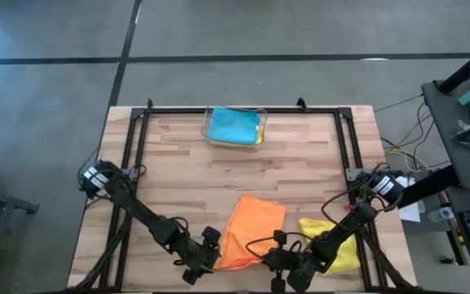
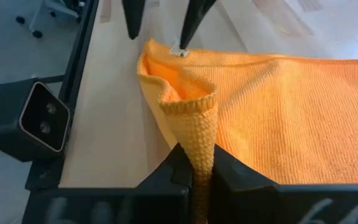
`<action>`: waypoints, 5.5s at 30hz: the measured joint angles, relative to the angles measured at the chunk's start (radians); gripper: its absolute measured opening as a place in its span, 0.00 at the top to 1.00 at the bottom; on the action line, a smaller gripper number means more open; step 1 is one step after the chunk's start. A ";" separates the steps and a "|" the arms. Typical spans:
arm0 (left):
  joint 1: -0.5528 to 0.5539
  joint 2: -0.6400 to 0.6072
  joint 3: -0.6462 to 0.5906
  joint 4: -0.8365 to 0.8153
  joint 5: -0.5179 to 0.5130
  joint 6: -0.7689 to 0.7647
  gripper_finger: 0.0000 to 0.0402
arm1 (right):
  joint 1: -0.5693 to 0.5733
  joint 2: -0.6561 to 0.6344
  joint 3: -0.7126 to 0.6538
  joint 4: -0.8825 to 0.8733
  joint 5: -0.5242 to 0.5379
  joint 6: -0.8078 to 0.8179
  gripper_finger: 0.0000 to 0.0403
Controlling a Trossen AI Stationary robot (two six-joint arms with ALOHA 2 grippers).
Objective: Fold microfiber towels
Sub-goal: Fold the orange microfiber cloth
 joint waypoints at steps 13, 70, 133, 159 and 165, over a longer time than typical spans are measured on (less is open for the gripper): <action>-0.041 0.001 0.007 0.087 -0.073 -0.055 0.34 | 0.000 0.000 0.000 0.000 0.025 0.009 0.98; -0.099 0.183 0.136 -0.007 -0.422 -0.148 1.00 | 0.021 0.009 0.082 -0.027 -0.135 -0.156 0.55; -0.052 0.182 0.156 0.025 -0.263 -0.183 1.00 | 0.200 0.320 0.594 -0.712 0.234 -0.434 0.96; -0.016 0.002 0.178 -0.084 0.004 -0.235 1.00 | 0.204 0.259 0.621 -1.010 0.369 0.040 0.98; -0.014 0.001 0.216 -0.166 0.011 -0.219 1.00 | 0.205 0.226 0.621 -1.016 0.393 0.032 0.98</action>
